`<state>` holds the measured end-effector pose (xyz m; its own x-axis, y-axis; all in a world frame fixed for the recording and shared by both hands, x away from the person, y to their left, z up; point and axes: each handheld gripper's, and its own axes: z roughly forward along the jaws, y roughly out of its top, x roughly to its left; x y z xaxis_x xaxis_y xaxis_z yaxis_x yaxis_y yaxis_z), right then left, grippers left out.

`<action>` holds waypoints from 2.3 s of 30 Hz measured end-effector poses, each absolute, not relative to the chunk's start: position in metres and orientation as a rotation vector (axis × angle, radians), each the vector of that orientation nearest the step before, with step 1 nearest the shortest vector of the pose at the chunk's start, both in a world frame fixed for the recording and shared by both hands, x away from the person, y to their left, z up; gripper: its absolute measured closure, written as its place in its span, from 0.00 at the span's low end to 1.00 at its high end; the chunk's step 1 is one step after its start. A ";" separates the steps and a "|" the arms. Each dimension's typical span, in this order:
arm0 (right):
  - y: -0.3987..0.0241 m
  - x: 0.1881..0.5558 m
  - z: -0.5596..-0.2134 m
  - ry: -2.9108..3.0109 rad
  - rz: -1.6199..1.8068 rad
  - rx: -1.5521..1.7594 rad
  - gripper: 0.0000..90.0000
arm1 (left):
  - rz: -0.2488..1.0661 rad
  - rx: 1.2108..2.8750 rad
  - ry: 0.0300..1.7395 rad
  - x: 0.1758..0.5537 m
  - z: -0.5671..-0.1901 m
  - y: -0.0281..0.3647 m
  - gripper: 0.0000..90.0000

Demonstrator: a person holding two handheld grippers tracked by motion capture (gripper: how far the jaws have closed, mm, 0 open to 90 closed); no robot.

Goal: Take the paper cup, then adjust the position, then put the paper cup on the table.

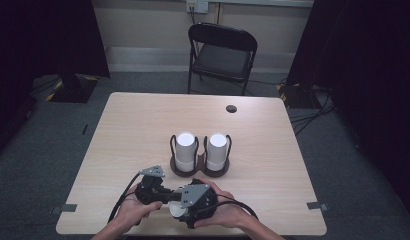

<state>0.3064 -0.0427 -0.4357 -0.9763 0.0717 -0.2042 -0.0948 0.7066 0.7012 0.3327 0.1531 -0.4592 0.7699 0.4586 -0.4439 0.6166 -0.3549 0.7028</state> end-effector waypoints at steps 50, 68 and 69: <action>-0.075 0.329 -0.434 2.610 1.222 0.344 0.29 | 0.127 1.868 0.805 0.331 -0.455 0.166 0.38; -0.104 0.338 -0.422 2.507 1.403 0.551 0.29 | 0.241 1.928 0.839 0.333 -0.458 0.169 0.25; -0.107 0.339 -0.420 2.499 1.415 0.565 0.29 | 0.241 1.926 0.847 0.334 -0.458 0.169 0.24</action>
<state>0.3394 -0.1065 -0.4204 -0.9032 0.4291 0.0024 0.2228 0.4642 0.8572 0.3338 0.1694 -0.4581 0.7370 0.6502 -0.1845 0.4558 -0.2765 0.8460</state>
